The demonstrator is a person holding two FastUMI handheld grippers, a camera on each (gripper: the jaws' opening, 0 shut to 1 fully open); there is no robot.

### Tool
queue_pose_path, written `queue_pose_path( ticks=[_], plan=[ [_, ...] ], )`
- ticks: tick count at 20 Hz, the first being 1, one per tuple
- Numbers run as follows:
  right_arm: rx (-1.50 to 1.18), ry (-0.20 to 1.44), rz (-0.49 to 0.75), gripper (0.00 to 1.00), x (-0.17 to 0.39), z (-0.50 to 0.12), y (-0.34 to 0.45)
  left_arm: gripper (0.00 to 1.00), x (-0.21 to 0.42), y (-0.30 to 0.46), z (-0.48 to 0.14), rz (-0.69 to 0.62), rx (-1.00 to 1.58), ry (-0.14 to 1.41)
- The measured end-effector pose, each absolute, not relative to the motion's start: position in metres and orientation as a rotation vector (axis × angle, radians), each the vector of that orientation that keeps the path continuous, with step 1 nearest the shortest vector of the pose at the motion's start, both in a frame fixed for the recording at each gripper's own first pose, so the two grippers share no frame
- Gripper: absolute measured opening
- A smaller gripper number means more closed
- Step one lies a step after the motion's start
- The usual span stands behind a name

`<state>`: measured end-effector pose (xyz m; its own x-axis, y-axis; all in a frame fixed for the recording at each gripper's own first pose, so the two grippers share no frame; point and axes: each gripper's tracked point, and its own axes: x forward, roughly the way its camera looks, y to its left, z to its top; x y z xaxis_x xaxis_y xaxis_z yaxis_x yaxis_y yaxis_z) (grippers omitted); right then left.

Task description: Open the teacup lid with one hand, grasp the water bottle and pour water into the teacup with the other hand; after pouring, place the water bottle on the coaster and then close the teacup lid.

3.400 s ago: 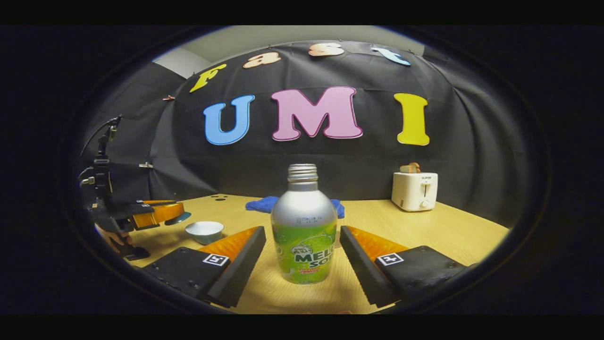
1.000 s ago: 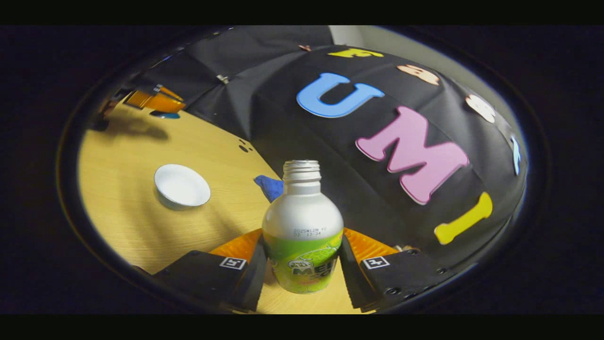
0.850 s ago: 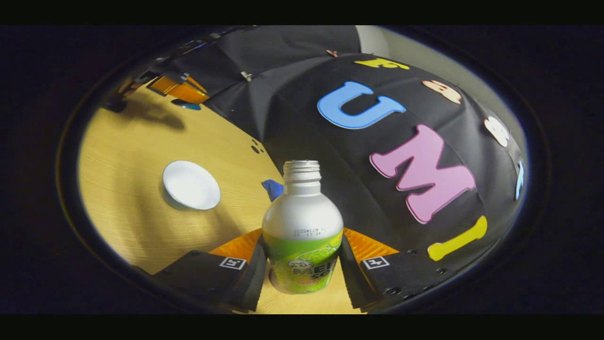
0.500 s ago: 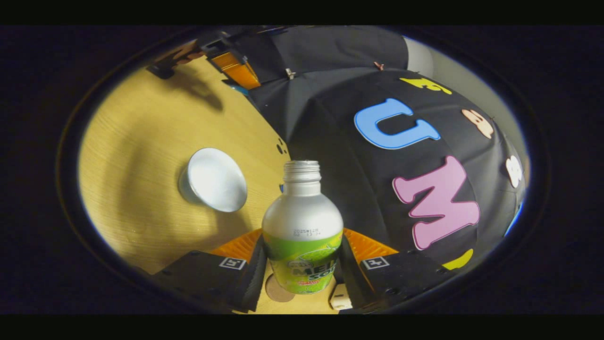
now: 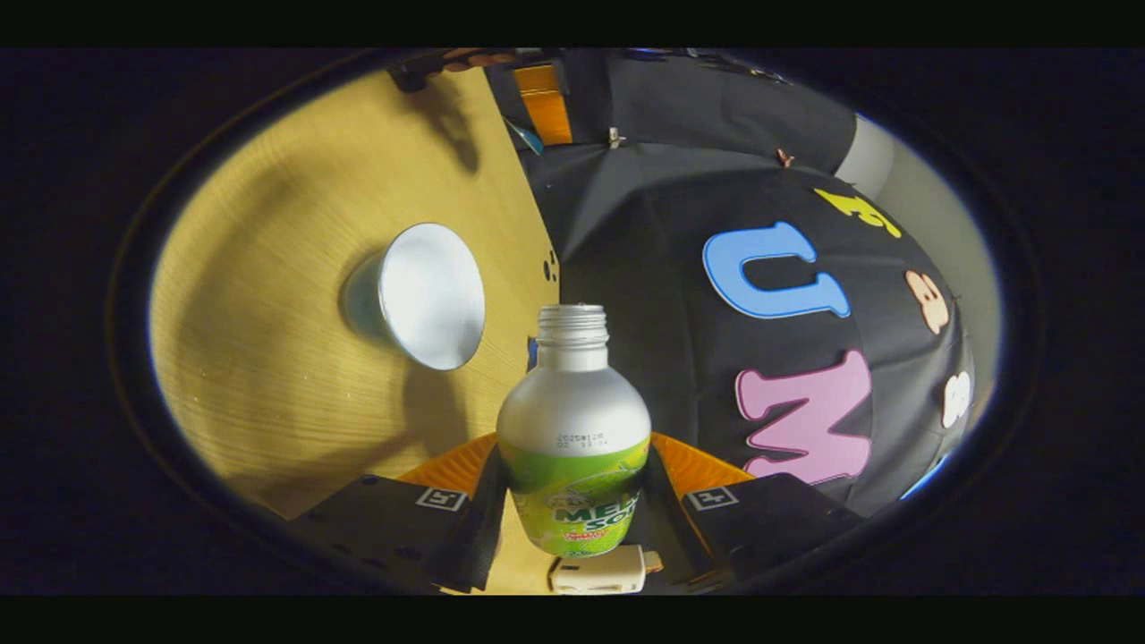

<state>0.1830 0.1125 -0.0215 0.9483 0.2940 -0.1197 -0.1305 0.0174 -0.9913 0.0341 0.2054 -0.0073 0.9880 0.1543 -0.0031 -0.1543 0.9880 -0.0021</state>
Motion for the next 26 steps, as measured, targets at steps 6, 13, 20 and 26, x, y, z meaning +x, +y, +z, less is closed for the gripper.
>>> queue_pose_path(
  ticks=[6, 13, 20, 26],
  plan=[
    [-1.633, -0.182, 0.356, 0.73, 0.184, -0.029, 0.118, 0.28, 0.034, 0.204, -0.007, 0.152, -0.003, 0.003],
    [-1.745, -0.23, 0.375, 0.74, 0.185, -0.033, 0.119, 0.28, 0.034, 0.203, -0.007, 0.143, -0.003, 0.003],
    [-1.844, -0.279, 0.381, 0.73, 0.188, -0.03, 0.119, 0.28, 0.034, 0.2, -0.007, 0.133, -0.004, 0.004],
    [-1.916, -0.325, 0.387, 0.7, 0.19, -0.03, 0.122, 0.28, 0.034, 0.198, -0.006, 0.121, -0.003, 0.004]
  ],
)
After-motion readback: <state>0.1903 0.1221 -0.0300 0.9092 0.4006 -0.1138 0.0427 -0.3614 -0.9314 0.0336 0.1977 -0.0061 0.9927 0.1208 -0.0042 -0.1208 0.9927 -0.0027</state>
